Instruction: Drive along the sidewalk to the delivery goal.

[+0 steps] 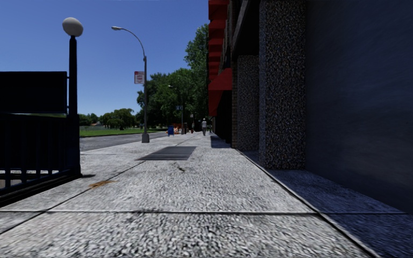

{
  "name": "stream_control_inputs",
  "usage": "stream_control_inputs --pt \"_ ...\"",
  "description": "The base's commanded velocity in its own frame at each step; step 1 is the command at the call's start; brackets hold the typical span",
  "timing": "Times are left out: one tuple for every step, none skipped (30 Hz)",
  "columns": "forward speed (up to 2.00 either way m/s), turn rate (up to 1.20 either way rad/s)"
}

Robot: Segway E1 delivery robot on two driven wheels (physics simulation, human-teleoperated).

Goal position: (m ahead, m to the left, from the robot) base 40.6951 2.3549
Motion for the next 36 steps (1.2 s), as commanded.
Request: stream_control_inputs --pt "1.89 0.00" --pt "1.89 0.00" --pt "1.89 0.00" --pt "1.89 0.00" --pt "1.89 0.00" --pt "1.89 0.00" --pt "1.89 0.00" --pt "1.89 0.00" --pt "1.89 0.00" --pt "1.89 0.00" --pt "1.89 0.00" --pt "1.89 0.00" --pt "1.89 0.00" --pt "1.89 0.00" --pt "1.89 0.00" --pt "1.89 0.00" --pt "1.89 0.00" --pt "1.89 0.00" --pt "1.89 0.00" --pt "1.89 0.00" --pt "1.89 0.00" --pt "1.89 0.00" --pt "1.89 0.00" --pt "1.89 0.00" --pt "1.89 0.00" --pt "1.89 0.00" --pt "1.89 0.00" --pt "1.89 0.00" --pt "1.89 0.00" --pt "1.89 0.00" --pt "1.89 0.00" --pt "1.89 0.00" --pt "1.89 0.00" --pt "1.89 0.00" --pt "1.89 0.00" --pt "1.89 0.00"
